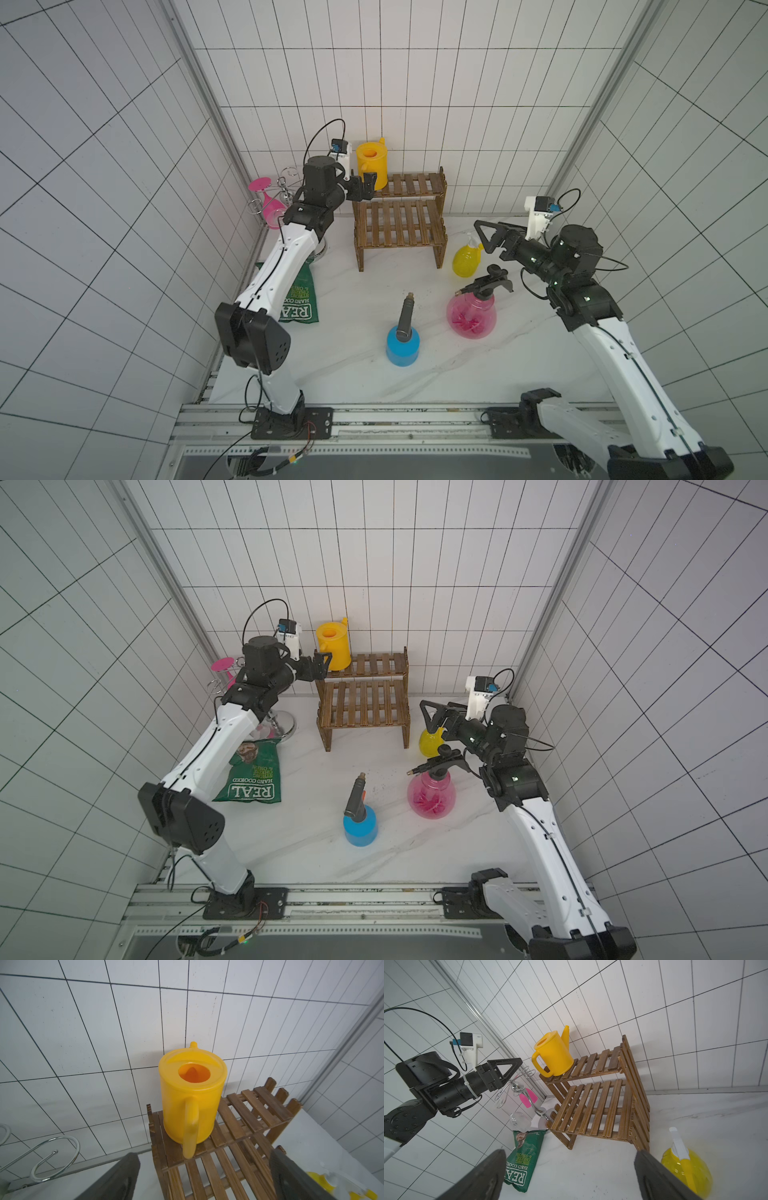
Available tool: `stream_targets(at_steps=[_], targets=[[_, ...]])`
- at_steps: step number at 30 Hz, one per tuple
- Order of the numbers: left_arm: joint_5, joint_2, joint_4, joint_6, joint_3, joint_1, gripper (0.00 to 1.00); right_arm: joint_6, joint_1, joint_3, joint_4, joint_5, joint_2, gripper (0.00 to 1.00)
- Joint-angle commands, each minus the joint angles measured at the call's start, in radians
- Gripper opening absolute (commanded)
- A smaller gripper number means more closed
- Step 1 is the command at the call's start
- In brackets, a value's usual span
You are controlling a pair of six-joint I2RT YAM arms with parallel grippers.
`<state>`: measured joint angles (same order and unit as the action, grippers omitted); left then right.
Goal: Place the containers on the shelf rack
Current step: 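Place the container on the shelf.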
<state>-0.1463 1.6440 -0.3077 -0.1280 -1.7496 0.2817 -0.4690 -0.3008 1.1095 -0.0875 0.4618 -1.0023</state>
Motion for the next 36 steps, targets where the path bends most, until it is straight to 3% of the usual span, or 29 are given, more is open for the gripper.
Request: stream_targets(at_steps=[1,6,10,13,15,19,22,28,36], targets=[[-0.135,-0.161,0.194,-0.211,0.212,0.001,0.99,0.027,-0.003,-0.043,0.161,0.185,0.021,0.99],[-0.242,-0.414,0.316,-0.397,0.6,0.019,0.98,0.152,-0.048,-0.079,0.212,0.352,0.023,0.99],[-0.249,-0.614,0.183,-0.424,0.787,0.069,0.98,0.355,-0.152,-0.051,0.007,0.323,0.037,0.99],[-0.245,-0.731,0.097,-0.476,0.888,0.076,0.99,0.395,-0.236,-0.035,-0.098,0.308,0.03,0.99],[-0.227,-0.791,0.055,-0.503,0.935,0.074,0.99,0.356,-0.313,-0.023,-0.156,0.236,0.023,0.99],[-0.144,-0.848,-0.008,-0.563,0.986,0.068,0.99,0.193,-0.496,0.065,-0.431,-0.091,-0.011,0.99],[-0.056,-0.86,-0.065,-0.613,1.005,0.066,0.99,0.053,-0.597,0.161,-0.627,-0.252,-0.068,0.98],[0.06,-0.854,-0.134,-0.633,1.019,0.065,0.98,-0.199,-0.715,0.345,-0.965,-0.347,-0.217,0.88],[0.101,-0.886,-0.168,-0.621,1.026,0.066,0.98,-0.369,-0.82,0.708,-1.282,-0.542,-0.486,0.95]])
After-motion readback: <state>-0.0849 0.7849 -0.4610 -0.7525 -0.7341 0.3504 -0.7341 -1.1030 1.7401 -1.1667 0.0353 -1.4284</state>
